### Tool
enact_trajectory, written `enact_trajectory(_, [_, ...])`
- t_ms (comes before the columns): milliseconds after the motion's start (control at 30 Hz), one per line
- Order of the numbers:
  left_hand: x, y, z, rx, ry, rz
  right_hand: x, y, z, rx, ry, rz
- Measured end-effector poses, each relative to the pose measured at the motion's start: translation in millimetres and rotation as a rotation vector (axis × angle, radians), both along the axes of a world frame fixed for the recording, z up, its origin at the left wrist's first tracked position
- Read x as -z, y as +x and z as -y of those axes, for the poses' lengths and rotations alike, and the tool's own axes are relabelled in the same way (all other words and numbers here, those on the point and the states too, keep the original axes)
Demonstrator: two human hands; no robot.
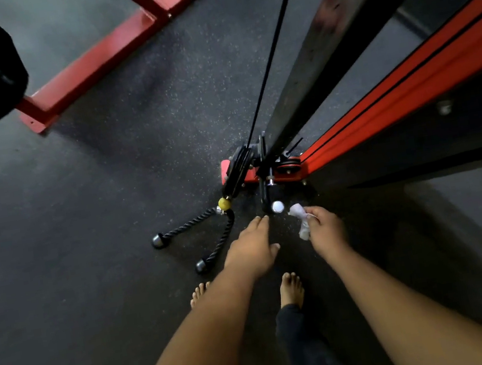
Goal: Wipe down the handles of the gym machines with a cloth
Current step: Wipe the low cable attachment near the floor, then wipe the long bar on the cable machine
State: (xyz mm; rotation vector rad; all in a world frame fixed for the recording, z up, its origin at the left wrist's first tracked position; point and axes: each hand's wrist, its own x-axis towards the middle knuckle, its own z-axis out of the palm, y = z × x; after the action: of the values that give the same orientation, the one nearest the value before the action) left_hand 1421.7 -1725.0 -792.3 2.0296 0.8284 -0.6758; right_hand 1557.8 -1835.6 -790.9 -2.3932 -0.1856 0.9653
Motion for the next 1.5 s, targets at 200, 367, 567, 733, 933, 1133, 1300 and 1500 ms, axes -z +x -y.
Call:
enact_trajectory(200, [-102.5, -26.7, 26.7, -0.058, -0.003, 0.014, -104.2, -19.4, 22.5, -0.038, -0.001, -0.007])
enact_trajectory(367, [-186.1, -46.6, 56.2, -0.032, 0.015, 0.034, -189.3, -46.8, 52.2, -0.025, 0.048, -0.031])
enact_trajectory(567, [-265.3, -54.6, 75.5, 0.205, 0.086, 0.107, -260.5, -85.6, 89.9, -0.025, 0.039, 0.033])
enact_trajectory(733, [-303.7, -50.7, 83.0, 0.715, 0.256, 0.166, -306.5, -108.1, 118.7, 0.071, -0.105, 0.13])
enact_trajectory(933, [-352.5, -39.8, 122.0, 1.046, 0.306, 0.274, -369.1, -156.3, 195.4, 0.27, -0.228, 0.259])
enact_trajectory(1133, [-408.1, -45.9, 230.7, 1.331, 0.378, 0.369, -419.4, -223.2, 301.9, 0.535, -0.284, 0.346])
enact_trajectory(1300, [-440.8, -80.1, 340.8, 1.49, 0.387, 0.486, -441.0, -291.3, 402.4, 0.745, -0.262, 0.401])
enact_trajectory(1500, [-467.8, -146.6, 491.5, 1.663, 0.336, 0.648, -456.3, -401.1, 540.7, 0.975, -0.263, 0.416])
